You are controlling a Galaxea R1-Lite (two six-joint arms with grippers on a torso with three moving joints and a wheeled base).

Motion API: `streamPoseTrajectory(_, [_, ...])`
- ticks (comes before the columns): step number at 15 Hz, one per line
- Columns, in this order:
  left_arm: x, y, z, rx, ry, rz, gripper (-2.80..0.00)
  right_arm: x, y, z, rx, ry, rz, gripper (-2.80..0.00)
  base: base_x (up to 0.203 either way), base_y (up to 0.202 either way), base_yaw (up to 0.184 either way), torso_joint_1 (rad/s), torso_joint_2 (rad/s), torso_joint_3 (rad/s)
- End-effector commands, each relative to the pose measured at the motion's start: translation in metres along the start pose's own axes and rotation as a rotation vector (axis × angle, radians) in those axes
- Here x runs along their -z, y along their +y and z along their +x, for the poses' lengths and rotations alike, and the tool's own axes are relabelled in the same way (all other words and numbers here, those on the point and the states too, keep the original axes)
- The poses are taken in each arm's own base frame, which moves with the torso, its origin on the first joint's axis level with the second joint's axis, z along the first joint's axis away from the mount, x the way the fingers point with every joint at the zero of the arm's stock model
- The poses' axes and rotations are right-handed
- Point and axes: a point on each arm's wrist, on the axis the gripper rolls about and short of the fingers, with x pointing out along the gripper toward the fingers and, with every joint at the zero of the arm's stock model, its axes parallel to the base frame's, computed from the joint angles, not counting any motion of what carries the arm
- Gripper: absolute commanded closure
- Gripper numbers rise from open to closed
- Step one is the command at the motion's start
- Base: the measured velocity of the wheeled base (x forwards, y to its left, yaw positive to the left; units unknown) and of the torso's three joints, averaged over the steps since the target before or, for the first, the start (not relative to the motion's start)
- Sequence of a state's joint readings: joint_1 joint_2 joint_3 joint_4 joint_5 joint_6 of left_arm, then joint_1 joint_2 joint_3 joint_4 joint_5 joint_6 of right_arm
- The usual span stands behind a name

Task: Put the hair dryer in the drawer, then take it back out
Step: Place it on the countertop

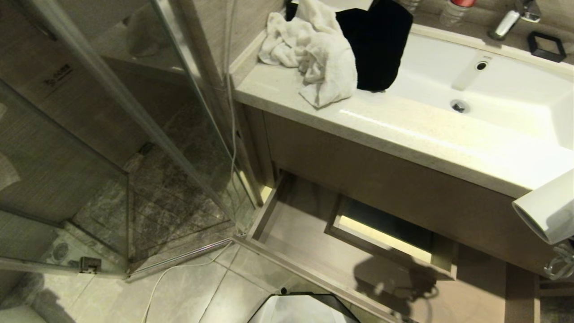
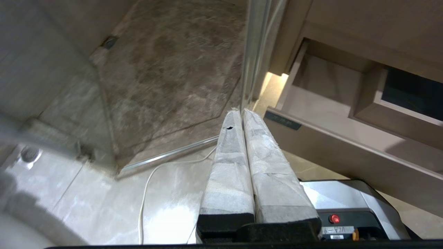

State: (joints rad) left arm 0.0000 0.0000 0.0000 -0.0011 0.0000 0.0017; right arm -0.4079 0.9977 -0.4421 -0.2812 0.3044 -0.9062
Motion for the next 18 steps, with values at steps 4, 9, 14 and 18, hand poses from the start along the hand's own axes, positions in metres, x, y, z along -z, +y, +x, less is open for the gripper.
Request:
streamPoseTrajectory(4, [0.0,0.0,-0.0001,0.0,-0.002,0.0,0.0,-0.0002,0.0007,-0.001,0.0,-0.007,-0.007,0.0,0.0,0.014,-0.169,0.004,0.0,0.001])
streamPoseTrajectory(9, [0.0,0.0,-0.0001,0.0,-0.002,0.0,0.0,-0.0005,0.0005,-0.001,0.0,-0.011,-0.009,0.0,-0.002,0.014,-0.164,0.003,0.0,0.004])
streamPoseTrajectory(14, [0.0,0.0,-0.0001,0.0,-0.002,0.0,0.0,0.0001,0.0021,-0.0027,0.001,-0.013,-0.011,0.0,-0.001,0.004,-0.046,0.001,0.0,0.0])
streamPoseTrajectory(18, [0.0,0.0,-0.0001,0.0,-0.002,0.0,0.0,-0.0001,0.001,-0.0024,0.009,-0.002,-0.008,0.0,0.0,0.0,0.0,0.0,0.0,0.0])
